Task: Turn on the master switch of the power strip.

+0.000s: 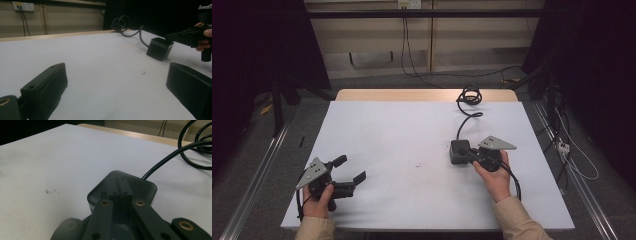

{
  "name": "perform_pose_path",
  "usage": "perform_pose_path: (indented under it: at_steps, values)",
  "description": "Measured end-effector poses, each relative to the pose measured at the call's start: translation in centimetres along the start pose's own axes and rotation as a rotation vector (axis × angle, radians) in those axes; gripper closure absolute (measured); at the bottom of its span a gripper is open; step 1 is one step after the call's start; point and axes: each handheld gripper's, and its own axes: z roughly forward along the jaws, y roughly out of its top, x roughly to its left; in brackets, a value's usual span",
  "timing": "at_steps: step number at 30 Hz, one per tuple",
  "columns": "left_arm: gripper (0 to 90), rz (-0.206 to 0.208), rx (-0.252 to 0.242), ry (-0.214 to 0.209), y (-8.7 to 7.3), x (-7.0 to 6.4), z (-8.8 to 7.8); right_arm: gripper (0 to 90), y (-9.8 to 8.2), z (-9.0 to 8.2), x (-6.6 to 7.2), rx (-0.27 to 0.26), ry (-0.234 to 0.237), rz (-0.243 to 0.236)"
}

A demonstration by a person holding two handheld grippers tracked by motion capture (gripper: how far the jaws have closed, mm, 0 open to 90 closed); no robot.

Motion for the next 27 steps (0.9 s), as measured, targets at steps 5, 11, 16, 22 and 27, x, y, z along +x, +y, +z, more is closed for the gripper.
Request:
perform_pose_path:
  at_steps: [5, 11, 16, 22, 27]
  values:
    - [3.0, 0.003, 0.0, 0.0, 0.04, 0.03, 0.0, 90.0, 0.01, 0.0, -0.01, 0.0, 0.001, -0.001]
    - [3.0, 0.005, 0.002, 0.001, 0.06, 0.09, -0.03, 90.0, 0.03, 0.02, 0.07, -0.001, -0.005, -0.014]
    - [3.0, 0.004, 0.001, 0.0, 0.04, 0.11, 0.01, 90.0, 0.05, -0.01, 0.03, -0.009, -0.003, -0.009]
    - [3.0, 0.004, 0.002, -0.001, 0.03, 0.13, 0.0, 90.0, 0.04, 0.0, -0.16, -0.015, -0.005, 0.007]
    - [3.0, 0.002, 0.0, 0.001, 0.05, 0.15, -0.03, 89.1, 0.06, -0.12, -0.26, -0.023, -0.002, 0.021]
